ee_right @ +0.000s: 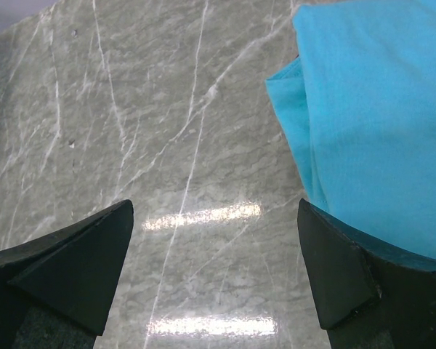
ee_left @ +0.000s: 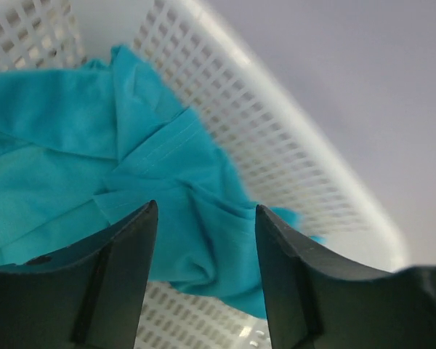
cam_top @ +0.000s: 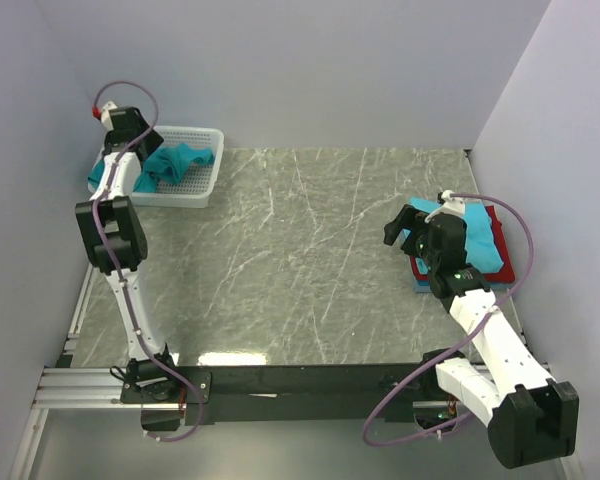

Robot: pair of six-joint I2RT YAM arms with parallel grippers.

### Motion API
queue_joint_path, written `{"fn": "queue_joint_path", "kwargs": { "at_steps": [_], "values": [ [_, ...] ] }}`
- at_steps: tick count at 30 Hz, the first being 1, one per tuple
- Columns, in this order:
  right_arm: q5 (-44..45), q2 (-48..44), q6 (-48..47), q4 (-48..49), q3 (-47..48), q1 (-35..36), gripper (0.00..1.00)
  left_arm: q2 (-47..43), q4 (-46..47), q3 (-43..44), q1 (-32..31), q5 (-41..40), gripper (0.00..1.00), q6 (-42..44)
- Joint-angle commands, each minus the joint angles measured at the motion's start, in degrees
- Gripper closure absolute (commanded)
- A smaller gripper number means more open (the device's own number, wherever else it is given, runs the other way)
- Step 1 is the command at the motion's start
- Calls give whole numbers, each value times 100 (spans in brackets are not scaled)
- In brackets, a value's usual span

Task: Fold and stack the t-shirts
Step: Grab the tshirt from the pile

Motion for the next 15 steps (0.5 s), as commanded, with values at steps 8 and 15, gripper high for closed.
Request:
{"fn": "queue_joint_path", "kwargs": {
  "at_steps": [8,15],
  "values": [
    [102,95,-96,6,354,26,0,1323,-742,1507,-641,-663,34,1194],
    [110,95,-131,24,337,34,0,1561,-637,1412,-641,-435,8,1133]
  ]
}}
